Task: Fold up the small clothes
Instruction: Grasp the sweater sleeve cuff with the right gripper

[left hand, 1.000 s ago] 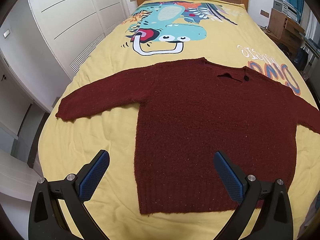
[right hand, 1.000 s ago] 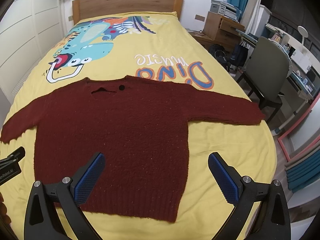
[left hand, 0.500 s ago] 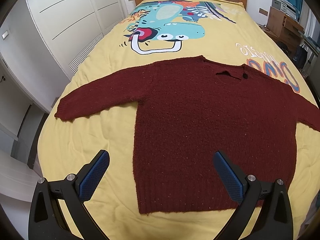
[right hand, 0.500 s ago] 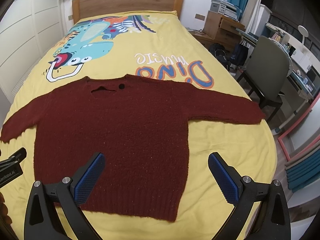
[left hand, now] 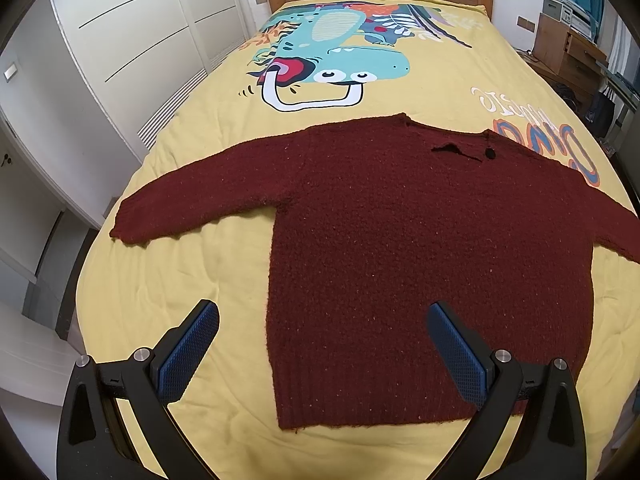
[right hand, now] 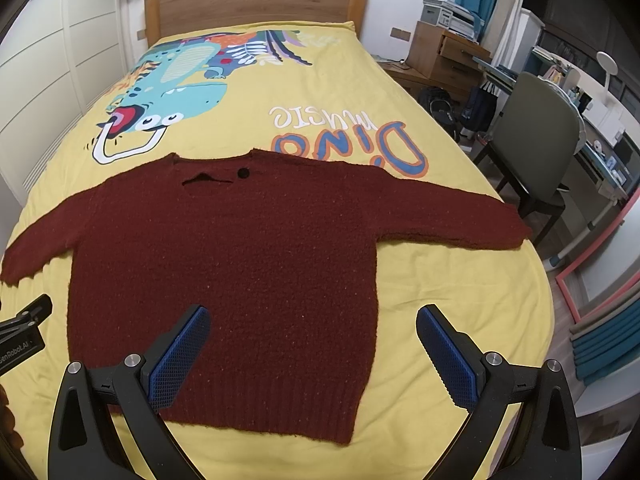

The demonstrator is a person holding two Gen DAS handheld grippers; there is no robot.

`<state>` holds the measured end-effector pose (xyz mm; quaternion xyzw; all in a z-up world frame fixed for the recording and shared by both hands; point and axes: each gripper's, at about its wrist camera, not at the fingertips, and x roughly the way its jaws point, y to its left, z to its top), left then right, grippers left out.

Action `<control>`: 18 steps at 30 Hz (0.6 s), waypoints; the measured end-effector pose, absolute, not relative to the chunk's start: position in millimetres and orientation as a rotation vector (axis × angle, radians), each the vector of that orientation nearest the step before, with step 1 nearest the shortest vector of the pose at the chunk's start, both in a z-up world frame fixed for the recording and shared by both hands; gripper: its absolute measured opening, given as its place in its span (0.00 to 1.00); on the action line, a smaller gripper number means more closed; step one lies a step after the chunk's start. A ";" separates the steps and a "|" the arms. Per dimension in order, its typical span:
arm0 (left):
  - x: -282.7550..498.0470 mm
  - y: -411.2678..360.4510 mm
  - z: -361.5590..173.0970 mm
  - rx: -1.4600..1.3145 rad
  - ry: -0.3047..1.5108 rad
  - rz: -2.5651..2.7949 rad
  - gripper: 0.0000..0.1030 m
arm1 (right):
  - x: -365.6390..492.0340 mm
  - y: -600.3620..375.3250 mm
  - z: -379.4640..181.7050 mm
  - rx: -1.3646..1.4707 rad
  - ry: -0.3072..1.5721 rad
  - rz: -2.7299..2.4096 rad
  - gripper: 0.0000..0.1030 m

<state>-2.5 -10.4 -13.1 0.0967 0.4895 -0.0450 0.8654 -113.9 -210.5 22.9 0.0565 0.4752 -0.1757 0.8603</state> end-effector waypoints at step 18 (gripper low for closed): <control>66.7 -15.7 -25.4 0.273 0.988 -0.133 0.99 | -80.4 -370.7 -19.1 0.205 0.902 -0.427 1.00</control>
